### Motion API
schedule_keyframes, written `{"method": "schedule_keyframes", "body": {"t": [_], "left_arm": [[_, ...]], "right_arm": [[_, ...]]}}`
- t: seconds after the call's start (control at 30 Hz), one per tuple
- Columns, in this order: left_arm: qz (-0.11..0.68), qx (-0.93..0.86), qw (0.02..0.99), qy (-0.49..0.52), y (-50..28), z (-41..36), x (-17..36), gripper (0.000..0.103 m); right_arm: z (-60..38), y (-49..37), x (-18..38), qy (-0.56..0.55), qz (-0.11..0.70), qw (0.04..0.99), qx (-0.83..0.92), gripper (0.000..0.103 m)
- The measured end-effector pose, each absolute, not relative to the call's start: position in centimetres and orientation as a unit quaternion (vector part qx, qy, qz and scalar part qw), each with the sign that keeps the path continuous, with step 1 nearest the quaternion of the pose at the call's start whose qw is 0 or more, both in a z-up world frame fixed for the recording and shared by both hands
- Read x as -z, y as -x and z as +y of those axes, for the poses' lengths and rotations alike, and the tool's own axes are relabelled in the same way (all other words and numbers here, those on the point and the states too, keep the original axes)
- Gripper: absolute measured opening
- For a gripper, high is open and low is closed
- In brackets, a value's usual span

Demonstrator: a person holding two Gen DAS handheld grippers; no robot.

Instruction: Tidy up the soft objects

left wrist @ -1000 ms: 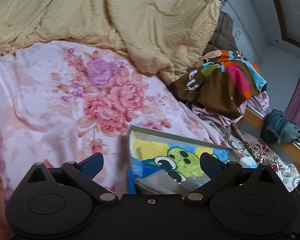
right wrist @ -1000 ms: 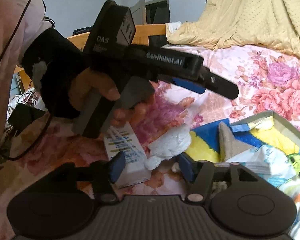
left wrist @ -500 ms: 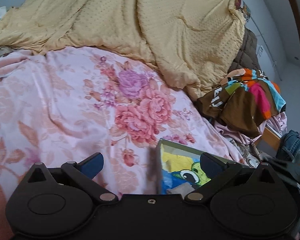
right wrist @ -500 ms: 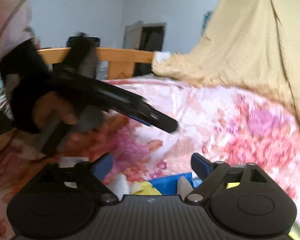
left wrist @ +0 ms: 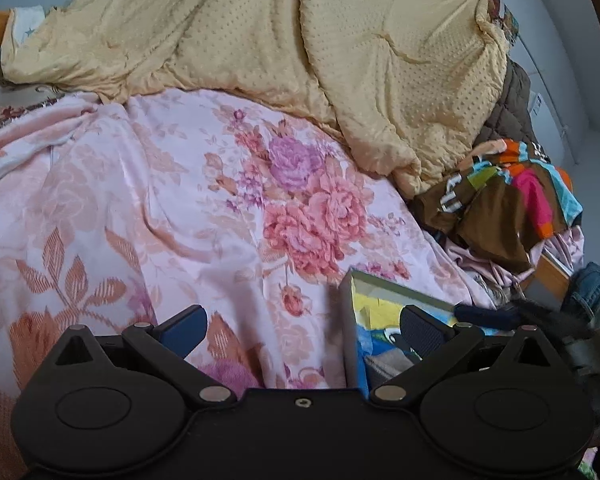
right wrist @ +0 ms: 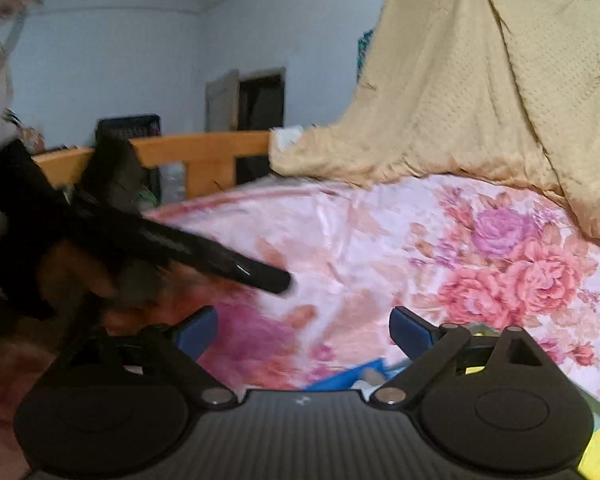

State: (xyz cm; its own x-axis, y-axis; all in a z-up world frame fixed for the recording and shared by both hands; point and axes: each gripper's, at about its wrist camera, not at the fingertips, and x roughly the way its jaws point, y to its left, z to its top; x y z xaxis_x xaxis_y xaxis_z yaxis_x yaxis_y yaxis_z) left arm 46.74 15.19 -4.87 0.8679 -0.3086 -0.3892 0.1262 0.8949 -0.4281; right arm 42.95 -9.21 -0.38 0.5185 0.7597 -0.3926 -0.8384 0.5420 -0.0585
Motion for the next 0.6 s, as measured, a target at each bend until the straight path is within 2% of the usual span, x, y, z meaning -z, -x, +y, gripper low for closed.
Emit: {"method": "schedule_keyframes", "body": {"t": [0.3, 0.6], "left_arm": [[0.268, 0.208, 0.927, 0.162, -45.8, 14.5, 6.6, 0.102], [0.327, 0.331, 0.879, 0.105, -46.4, 12.5, 8.3, 0.100]], "right_arm": [[-10.5, -38.2, 2.0, 0.102, 0.207, 0.868, -0.440, 0.097], [-11.3, -38.3, 3.7, 0.125, 0.245, 0.873, -0.402, 0.097]]}}
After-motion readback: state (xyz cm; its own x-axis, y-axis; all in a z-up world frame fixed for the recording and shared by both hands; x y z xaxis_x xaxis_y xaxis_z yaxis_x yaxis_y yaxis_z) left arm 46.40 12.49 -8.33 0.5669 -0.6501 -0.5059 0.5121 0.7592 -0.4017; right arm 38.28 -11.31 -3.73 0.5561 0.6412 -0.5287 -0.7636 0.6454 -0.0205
